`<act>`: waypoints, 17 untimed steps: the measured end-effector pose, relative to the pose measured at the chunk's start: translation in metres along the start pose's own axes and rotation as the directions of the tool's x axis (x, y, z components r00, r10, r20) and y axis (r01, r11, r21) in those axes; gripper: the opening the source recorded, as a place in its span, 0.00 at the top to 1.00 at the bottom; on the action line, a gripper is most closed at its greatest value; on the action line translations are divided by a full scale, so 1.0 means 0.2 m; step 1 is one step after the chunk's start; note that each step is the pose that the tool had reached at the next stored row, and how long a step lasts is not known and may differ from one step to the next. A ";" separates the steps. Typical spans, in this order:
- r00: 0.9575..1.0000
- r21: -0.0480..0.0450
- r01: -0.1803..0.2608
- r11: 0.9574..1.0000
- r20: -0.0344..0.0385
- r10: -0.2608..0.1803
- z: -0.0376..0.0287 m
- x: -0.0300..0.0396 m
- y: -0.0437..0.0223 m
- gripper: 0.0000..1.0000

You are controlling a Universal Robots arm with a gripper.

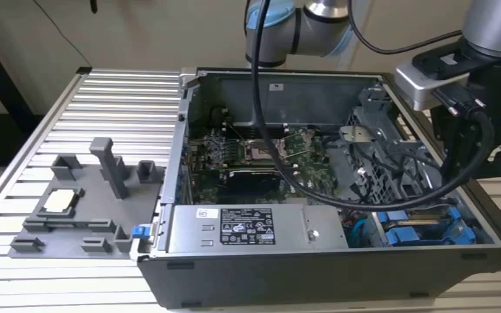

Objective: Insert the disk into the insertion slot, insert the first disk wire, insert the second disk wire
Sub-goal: 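Insert the first disk wire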

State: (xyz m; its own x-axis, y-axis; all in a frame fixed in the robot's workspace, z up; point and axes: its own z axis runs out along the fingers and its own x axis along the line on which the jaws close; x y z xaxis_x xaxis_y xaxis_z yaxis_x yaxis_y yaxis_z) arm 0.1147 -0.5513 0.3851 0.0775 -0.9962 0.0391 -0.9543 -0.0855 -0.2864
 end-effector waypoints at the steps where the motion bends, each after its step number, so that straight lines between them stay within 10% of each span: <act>1: 1.000 0.000 0.000 1.000 0.001 0.000 0.001 0.001 0.000 0.81; 8: 0.999 -0.002 -0.035 0.999 0.041 0.036 0.007 0.003 0.000 0.81; 17: 0.998 -0.134 -0.033 0.990 0.047 0.040 0.032 0.022 -0.066 0.81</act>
State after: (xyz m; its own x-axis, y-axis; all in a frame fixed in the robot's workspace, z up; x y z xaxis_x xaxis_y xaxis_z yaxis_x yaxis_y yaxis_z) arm 0.1295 -0.5547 0.3830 0.0532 -0.9984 -0.0176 -0.9865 -0.0498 -0.1561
